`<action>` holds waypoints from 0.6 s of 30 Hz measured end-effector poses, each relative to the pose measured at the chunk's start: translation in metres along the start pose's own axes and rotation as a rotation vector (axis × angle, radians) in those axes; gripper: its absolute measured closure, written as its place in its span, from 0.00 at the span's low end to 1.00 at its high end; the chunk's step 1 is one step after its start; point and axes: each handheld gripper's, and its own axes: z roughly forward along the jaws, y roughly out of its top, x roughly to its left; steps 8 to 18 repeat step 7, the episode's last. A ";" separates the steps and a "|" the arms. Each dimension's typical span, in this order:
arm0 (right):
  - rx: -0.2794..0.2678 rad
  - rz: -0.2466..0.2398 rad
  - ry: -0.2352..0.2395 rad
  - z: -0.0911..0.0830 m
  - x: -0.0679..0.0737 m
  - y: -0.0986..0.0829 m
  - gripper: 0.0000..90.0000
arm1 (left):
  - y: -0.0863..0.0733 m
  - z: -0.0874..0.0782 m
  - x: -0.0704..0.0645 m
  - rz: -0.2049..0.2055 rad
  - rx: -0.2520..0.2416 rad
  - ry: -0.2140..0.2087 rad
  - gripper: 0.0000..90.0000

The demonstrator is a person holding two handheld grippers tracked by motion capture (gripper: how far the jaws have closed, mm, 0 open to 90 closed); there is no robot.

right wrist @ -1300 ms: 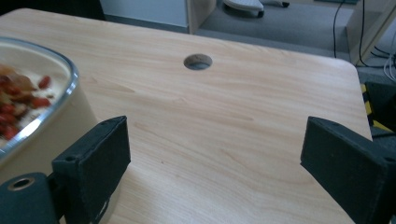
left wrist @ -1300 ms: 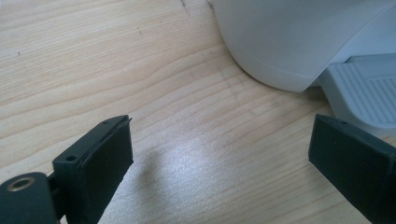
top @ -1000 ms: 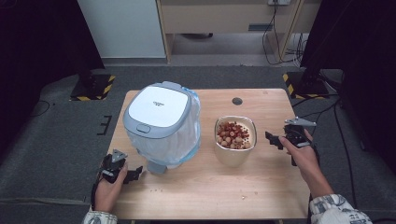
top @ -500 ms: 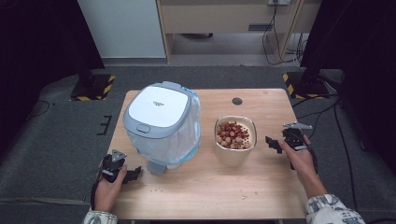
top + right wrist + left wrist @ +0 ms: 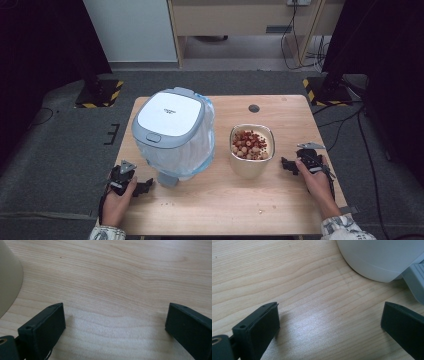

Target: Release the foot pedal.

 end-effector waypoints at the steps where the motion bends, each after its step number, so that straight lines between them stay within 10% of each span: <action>1: -0.001 0.000 -0.002 0.000 0.000 0.000 0.03 | 0.000 0.000 -0.001 -0.002 -0.004 -0.001 0.01; 18: 0.002 0.012 -0.014 0.000 0.000 -0.001 0.02 | 0.000 0.001 -0.001 0.002 -0.007 -0.006 0.00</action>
